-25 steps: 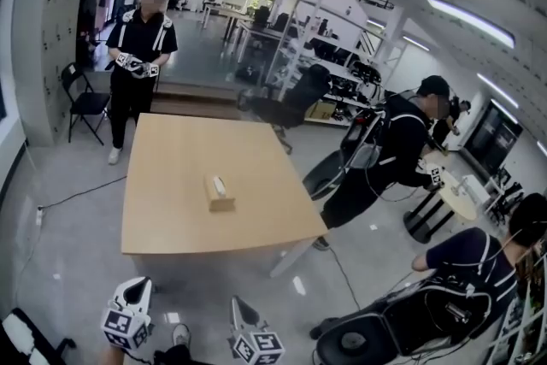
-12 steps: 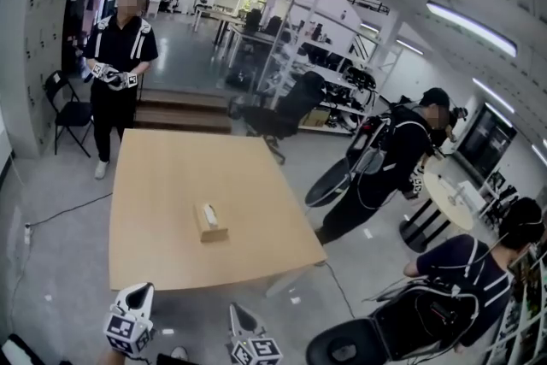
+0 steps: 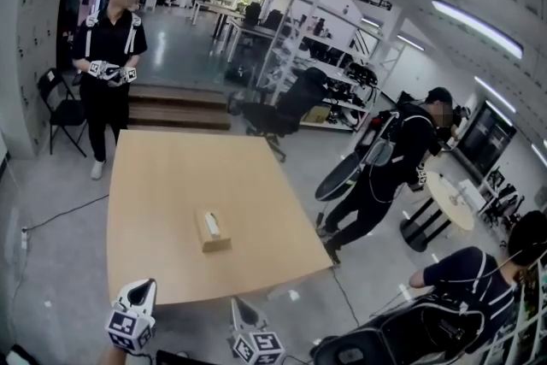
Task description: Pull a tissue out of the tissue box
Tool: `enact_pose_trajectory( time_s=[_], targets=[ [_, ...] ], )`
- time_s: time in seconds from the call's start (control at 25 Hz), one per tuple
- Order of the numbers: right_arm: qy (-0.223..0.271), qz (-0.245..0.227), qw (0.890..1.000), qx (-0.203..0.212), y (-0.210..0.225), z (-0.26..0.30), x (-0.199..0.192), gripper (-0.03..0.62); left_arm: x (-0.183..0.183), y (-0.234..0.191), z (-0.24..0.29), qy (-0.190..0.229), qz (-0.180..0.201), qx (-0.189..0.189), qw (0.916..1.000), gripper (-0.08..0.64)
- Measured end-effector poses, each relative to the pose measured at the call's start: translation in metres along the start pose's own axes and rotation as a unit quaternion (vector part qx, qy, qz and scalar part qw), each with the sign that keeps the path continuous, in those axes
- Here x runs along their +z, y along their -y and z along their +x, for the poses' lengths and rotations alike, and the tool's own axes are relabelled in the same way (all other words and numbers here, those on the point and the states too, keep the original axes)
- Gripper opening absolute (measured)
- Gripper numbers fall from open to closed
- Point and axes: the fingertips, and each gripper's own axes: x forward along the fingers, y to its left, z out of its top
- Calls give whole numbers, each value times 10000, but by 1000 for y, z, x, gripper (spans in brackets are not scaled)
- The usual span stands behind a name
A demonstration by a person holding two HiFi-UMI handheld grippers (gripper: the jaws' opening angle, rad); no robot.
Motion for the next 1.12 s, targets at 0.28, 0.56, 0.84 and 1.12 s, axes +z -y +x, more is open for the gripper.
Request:
enact_pose_trajectory(
  time_s=[0.28,0.56,0.84,1.12],
  targets=[
    [-35,-111,9999,-20,0,18,9,11,3,-14,17,58,-110,-5,9999,8],
    [12,-165,9999,-24,9,22,13,11,1,-18,20,90,-142,42,9998,8],
    [22,-189,9998,30,15,37,18,11,4,-25,31,90,-166,127,9997,8],
    [-9,-135,9998,151,33,73,14,11,-3,-38,63,67,-147,181,9997,8]
  ],
)
